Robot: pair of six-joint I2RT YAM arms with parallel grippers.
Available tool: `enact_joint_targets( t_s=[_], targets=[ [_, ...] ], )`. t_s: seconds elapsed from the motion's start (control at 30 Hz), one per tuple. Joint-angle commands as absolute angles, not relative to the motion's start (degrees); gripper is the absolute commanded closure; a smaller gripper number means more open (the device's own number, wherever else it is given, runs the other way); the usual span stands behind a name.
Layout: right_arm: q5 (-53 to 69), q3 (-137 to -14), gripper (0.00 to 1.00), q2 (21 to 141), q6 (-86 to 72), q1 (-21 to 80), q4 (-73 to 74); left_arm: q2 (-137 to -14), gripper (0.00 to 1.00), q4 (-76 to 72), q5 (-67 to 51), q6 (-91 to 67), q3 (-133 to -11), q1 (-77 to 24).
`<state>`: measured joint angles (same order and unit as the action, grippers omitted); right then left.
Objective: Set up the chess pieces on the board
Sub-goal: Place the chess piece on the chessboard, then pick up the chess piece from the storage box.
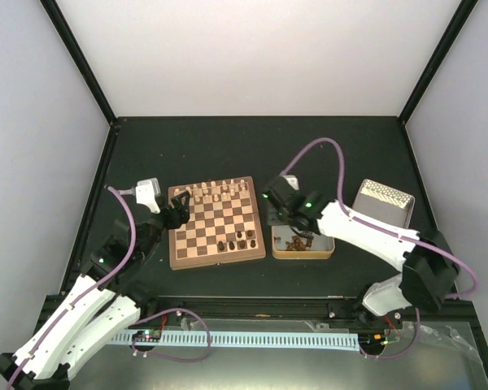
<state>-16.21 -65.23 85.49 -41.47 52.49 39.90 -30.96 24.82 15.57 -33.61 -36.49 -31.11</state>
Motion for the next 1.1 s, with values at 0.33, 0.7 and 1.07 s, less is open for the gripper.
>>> enact_joint_targets(
  t_s=[0.33,0.7,1.07],
  targets=[
    [-14.1,-43.9,0.77,79.0,-45.7,39.0,36.9,-33.3,0.19,20.1,10.7,-31.4,-37.6,-30.7],
    [-13.3,-43.1,0.77,83.9,-44.8,39.0,36.2,-33.5,0.18,20.2,10.8,-31.5,-37.4,-30.7],
    [-15.8,-43.5,0.88,85.1,-43.1,39.0,33.9,-33.5,0.19,20.3,10.8,-31.5,-37.4,-30.7]
  ],
)
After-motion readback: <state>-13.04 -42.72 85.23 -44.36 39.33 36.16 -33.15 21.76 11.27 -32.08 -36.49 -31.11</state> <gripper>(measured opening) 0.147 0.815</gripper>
